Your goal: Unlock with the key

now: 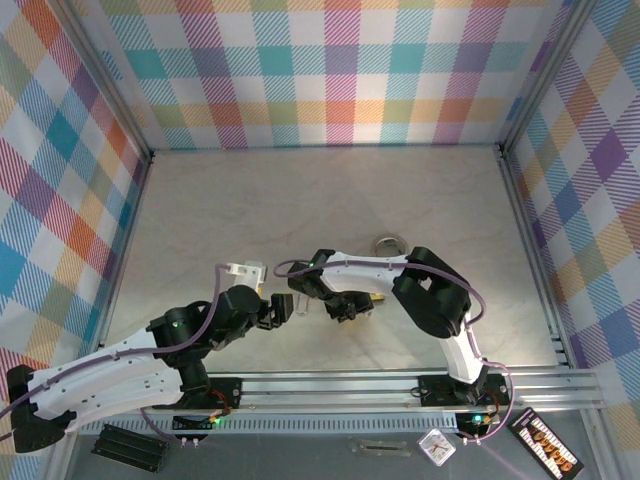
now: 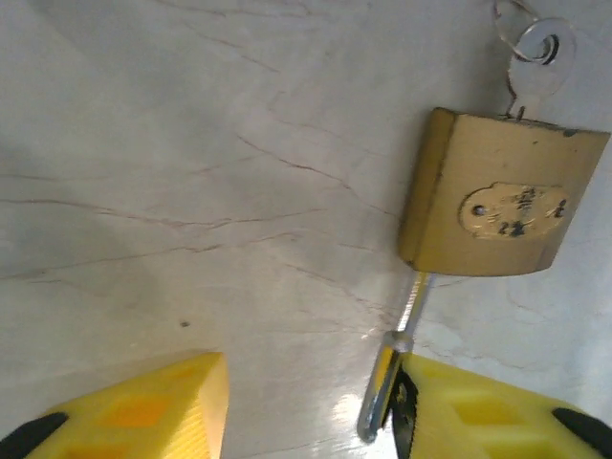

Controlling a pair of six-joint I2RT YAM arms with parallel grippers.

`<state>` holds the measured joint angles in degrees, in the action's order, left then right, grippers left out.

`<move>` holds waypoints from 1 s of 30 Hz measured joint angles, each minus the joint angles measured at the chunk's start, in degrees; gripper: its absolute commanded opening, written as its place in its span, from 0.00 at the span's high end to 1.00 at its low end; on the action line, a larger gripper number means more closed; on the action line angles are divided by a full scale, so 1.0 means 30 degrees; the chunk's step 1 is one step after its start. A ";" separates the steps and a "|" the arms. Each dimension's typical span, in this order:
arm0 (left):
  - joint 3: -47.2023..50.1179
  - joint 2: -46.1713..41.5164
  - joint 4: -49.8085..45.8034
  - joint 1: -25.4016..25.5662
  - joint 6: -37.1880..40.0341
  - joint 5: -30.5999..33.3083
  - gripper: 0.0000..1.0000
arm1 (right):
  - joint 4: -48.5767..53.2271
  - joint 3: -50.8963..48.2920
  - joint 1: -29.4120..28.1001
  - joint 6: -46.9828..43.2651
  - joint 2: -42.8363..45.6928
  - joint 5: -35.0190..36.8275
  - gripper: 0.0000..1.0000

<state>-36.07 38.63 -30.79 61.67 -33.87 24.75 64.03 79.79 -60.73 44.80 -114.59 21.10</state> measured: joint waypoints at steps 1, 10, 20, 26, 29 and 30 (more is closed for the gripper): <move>-0.0007 -0.0131 -0.0131 0.0000 0.0000 0.0066 0.22 | -0.0284 -0.0102 0.0000 -0.0051 0.0291 -0.0204 0.45; -0.0809 -0.1523 -0.1756 0.0000 -0.0153 0.0408 0.22 | -0.2280 -0.2412 0.0787 -0.0080 0.5457 -0.2025 0.44; -0.1960 -0.2076 -0.2761 0.0000 -0.0219 0.0685 0.22 | -0.5406 -0.5632 0.3322 -0.0503 0.7635 -0.5064 0.86; -0.1960 -0.2062 -0.3155 0.0000 -0.0219 0.0801 0.22 | -0.6703 -0.5697 0.3235 -0.0503 0.6186 -0.5763 0.86; -0.1960 -0.2062 -0.3300 0.0000 -0.0219 0.0845 0.22 | -0.6783 -0.5712 0.3242 -0.0430 0.5603 -0.5676 0.87; -0.1960 -0.2069 -0.3344 0.0000 -0.0219 0.0889 0.21 | -0.6841 -0.5748 0.3242 -0.0415 0.5544 -0.5654 0.87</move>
<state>-41.95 32.42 -40.82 61.67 -34.52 27.42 43.51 62.54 -51.00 43.55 -97.95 4.14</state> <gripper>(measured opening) 0.784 0.136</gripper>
